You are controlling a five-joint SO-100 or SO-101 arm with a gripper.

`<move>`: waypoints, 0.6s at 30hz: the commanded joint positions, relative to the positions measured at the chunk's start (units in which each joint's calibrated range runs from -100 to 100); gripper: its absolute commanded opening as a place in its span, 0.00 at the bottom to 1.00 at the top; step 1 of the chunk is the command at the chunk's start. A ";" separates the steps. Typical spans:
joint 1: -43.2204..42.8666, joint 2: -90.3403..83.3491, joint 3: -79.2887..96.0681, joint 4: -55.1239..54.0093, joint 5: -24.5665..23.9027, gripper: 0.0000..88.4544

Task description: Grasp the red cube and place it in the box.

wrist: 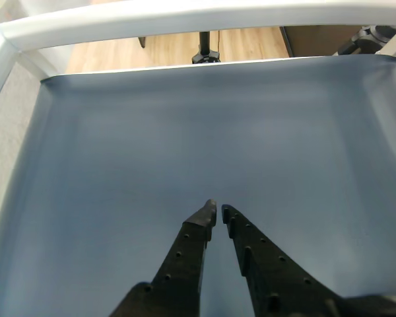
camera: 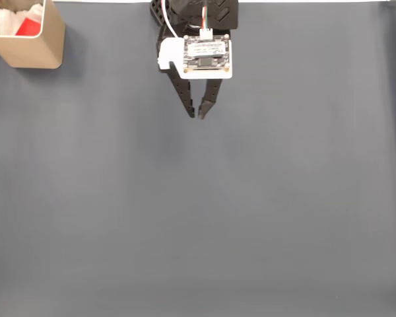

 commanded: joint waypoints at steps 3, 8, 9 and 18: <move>-1.10 -6.75 6.27 -3.28 0.00 0.00; -0.75 -13.94 15.30 -4.92 0.63 0.00; -0.75 -15.33 17.03 -5.00 0.78 0.00; -1.03 -24.51 27.25 -5.08 1.61 0.00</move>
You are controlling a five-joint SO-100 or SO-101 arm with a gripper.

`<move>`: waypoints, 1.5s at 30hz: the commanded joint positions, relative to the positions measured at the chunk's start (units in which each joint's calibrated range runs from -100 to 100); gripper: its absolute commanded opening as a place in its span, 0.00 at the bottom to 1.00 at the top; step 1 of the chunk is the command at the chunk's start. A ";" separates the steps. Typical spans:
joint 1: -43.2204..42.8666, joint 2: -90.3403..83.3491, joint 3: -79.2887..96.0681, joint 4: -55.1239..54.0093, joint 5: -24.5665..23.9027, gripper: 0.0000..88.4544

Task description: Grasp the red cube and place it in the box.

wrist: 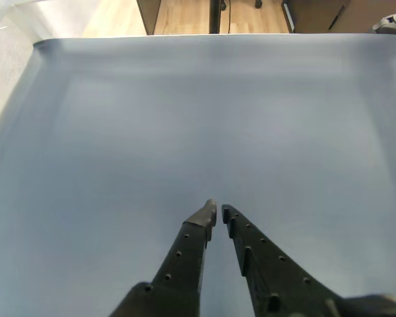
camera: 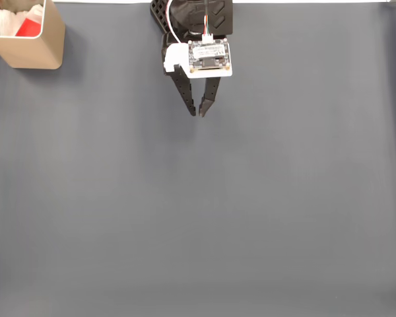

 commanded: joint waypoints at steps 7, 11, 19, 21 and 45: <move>-0.51 -6.87 5.14 -1.35 -1.51 0.00; -0.44 -8.95 7.15 -1.27 -1.51 0.00; -0.30 -11.55 11.35 -1.10 -1.95 0.00; -0.37 -12.25 12.53 -1.35 -1.95 0.00; -2.14 -12.68 16.09 7.83 0.73 0.00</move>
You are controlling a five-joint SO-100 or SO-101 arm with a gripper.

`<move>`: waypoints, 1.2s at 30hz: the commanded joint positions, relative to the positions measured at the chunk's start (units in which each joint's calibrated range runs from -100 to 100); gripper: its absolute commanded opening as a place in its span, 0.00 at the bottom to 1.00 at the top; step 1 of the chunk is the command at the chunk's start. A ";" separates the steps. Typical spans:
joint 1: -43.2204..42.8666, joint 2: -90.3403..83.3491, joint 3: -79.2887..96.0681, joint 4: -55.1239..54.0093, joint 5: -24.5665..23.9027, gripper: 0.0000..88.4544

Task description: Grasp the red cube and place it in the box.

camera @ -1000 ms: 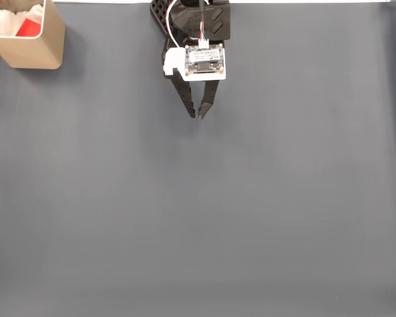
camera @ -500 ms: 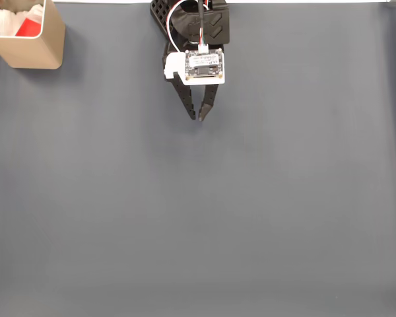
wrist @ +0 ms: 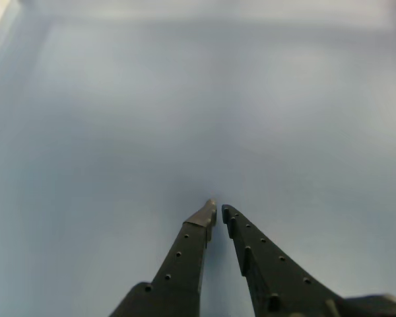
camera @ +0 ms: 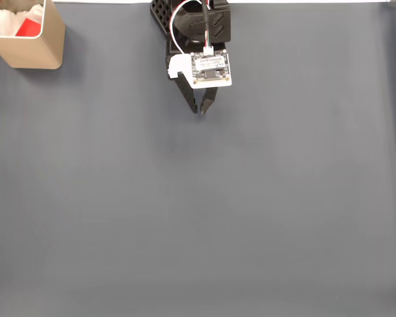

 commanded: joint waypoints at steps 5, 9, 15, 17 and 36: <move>-0.59 -0.78 0.81 5.29 0.49 0.00; -0.94 -0.78 0.81 8.41 0.83 0.00; -1.01 -0.78 0.81 12.67 1.42 0.00; -1.01 -0.78 0.81 13.57 1.42 0.00; 1.26 -0.78 0.81 14.88 -0.10 0.00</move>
